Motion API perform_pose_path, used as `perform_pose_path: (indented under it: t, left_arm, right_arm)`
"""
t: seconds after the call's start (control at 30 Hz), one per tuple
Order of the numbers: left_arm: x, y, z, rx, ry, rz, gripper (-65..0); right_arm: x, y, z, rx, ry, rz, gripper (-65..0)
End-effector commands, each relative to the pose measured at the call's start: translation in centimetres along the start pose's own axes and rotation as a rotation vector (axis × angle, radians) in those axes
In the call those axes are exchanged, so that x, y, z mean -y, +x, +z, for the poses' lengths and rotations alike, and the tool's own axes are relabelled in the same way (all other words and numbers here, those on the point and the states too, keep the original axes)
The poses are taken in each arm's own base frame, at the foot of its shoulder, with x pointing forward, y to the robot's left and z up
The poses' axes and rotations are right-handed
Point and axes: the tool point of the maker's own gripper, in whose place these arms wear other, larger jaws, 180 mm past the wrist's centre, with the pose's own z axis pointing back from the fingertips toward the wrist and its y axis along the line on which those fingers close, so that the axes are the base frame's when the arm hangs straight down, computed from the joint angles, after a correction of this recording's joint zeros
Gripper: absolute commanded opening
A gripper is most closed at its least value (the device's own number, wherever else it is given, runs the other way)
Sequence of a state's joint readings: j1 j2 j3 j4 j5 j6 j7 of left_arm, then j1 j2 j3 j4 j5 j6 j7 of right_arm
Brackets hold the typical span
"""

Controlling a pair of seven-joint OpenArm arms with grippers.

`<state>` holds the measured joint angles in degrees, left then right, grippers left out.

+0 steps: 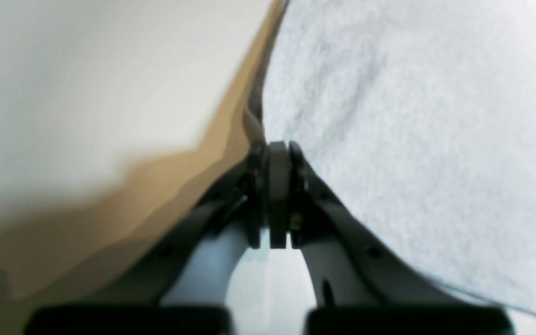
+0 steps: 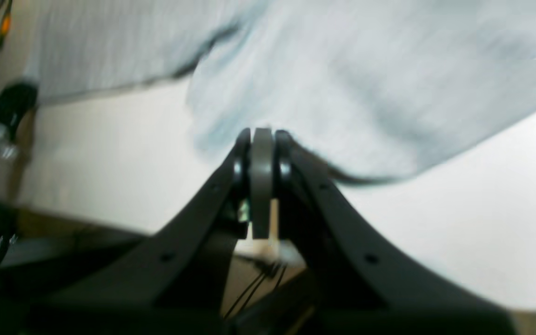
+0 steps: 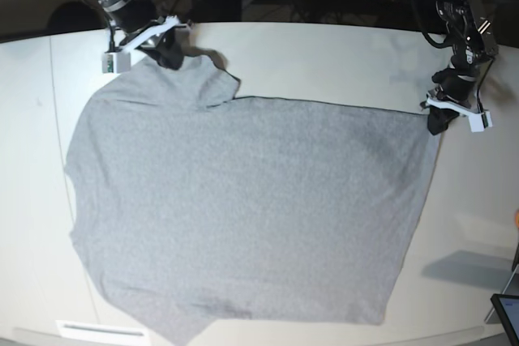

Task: Fold the T-shirt properly
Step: 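Lift the shoulder edge with both grippers and pull it taut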

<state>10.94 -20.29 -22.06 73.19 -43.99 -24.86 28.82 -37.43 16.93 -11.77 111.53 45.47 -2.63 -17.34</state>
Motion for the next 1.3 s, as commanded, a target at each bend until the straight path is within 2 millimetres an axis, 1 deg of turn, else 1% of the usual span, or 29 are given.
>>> perform_pose_path:
  t: [0.0,0.13,0.23,0.37,0.53,0.67,0.8,0.9,1.0,1.2,1.27]
  left_arm:
    - [0.1,1.3,0.4,0.020,-0.001,-0.031,-65.0]
    - [1.4,2.6,1.1,0.053,-0.027,-0.077,-65.0]
    - [2.0,2.7,1.4,0.037,-0.039,-0.097,-65.0]
    - [2.7,3.2,1.5,0.043,-0.051,-0.110,-65.0]
    - [2.8,3.4,1.5,0.047,-0.051,-0.110,-65.0]
    - [2.8,3.4,1.5,0.049,-0.049,-0.108,-65.0]
    - [1.0,4.4,2.4,0.099,0.002,-0.060,-65.0]
    - [0.0,4.9,2.8,0.103,0.029,-0.048,-65.0]
    - [0.4,5.5,2.3,0.091,0.021,-0.045,-65.0]
    - [0.8,5.0,1.9,0.049,0.013,-0.039,-65.0]
    - [1.4,4.8,1.6,0.039,0.001,-0.030,-65.0]
  right_arm:
    - [-0.6,1.2,0.4,0.042,0.022,0.008,-64.7]
    - [-0.4,2.1,0.2,0.063,0.022,0.012,-64.7]
    - [-0.6,2.3,-0.1,0.057,0.029,0.017,-64.7]
    - [-1.1,3.4,-0.8,0.059,0.047,0.037,-64.7]
    - [-1.7,5.3,-1.6,0.093,0.069,0.063,-64.7]
    - [-2.4,6.7,-2.6,0.084,0.091,0.092,-64.7]
    - [-3.0,8.4,-3.3,0.096,0.111,0.122,-64.7]
    - [-3.0,9.7,-3.9,0.102,0.092,0.123,-64.7]
    - [-3.4,10.7,-4.3,0.106,0.098,0.137,-64.7]
    - [-4.1,12.3,-4.8,0.113,0.116,0.164,-64.7]
    - [-4.3,12.8,-4.9,0.120,0.120,0.171,-64.7]
